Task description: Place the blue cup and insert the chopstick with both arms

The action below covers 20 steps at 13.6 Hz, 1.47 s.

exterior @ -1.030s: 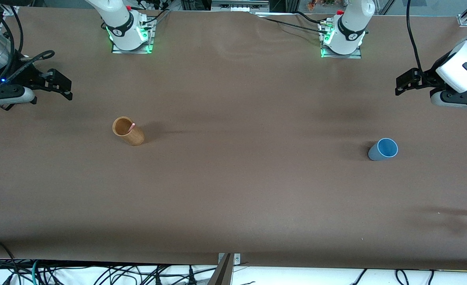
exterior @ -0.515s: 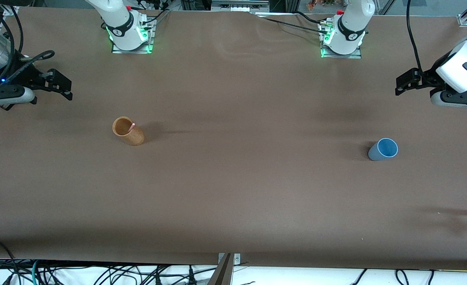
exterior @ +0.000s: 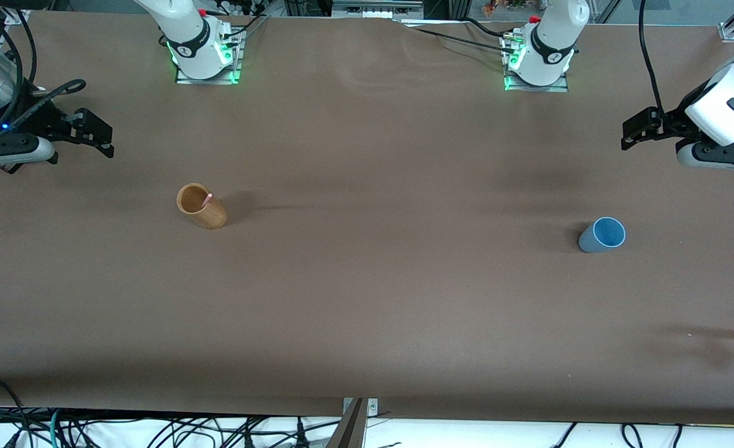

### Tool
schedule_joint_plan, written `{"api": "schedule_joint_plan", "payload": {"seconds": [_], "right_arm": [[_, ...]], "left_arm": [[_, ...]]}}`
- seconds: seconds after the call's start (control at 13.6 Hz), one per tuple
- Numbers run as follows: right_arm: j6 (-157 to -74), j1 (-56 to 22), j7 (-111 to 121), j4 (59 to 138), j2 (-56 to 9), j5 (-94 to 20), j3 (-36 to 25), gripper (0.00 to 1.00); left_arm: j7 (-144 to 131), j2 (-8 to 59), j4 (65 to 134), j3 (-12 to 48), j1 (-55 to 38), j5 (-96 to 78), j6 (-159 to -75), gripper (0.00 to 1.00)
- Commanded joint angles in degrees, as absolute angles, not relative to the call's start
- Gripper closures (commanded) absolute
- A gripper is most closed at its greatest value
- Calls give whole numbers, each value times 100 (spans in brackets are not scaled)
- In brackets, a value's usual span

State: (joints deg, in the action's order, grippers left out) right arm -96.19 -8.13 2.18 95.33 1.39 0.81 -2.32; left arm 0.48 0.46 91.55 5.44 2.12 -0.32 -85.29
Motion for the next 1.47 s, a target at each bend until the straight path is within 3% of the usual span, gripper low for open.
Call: {"api": "schedule_joint_plan", "payload": {"seconds": [0.0, 0.44, 0.74, 0.96, 1.4], "right_arm": [[-9633, -782, 193, 9527, 167, 62, -220, 0], [-9642, -782, 193, 9519, 167, 62, -211, 0], [-9642, -782, 193, 9519, 167, 62, -211, 0], [-9650, -782, 193, 9519, 158, 62, -211, 0], [-9668, -782, 193, 9519, 158, 62, -211, 0]], "left_arm": [[97, 123, 8974, 554, 211, 18, -8411, 0], [192, 571, 9035, 475, 412, 97, -8394, 0], [1395, 1255, 9009, 483, 1439, 132, -8786, 0], [1863, 1704, 9272, 483, 1714, 158, -9271, 0], [1863, 1678, 10537, 483, 1758, 272, -10483, 0]]}}
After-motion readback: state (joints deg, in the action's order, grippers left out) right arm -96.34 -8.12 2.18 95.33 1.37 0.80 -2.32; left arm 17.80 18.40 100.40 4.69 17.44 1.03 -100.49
